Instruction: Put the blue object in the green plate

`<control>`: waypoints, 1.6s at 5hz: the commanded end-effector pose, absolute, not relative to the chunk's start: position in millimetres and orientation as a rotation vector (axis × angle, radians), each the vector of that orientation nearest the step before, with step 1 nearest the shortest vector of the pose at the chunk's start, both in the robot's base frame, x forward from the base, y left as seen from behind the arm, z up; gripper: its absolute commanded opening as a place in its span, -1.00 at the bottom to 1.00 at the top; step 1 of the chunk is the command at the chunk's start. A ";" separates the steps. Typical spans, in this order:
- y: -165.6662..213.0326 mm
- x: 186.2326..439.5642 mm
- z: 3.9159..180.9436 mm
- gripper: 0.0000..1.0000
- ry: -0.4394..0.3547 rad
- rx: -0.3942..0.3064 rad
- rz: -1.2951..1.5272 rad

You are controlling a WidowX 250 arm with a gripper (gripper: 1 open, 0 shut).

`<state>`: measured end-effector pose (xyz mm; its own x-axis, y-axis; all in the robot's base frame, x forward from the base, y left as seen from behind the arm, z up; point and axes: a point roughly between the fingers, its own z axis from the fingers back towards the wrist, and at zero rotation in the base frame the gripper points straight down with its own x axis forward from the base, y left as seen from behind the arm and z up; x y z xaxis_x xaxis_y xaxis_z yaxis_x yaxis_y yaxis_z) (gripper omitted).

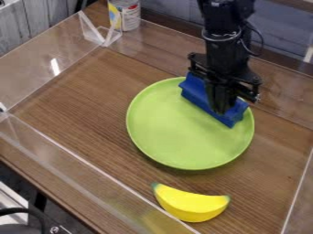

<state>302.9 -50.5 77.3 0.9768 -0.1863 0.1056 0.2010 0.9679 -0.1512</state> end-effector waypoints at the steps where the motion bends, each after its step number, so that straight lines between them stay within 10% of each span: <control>1: -44.9 313.2 97.6 -1.00 -0.177 -0.153 -0.196; 8: -5.8 326.6 84.1 -1.00 -0.196 -0.093 -0.157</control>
<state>316.9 -9.9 67.6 0.9782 -0.1530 0.1408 0.1669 0.9816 -0.0929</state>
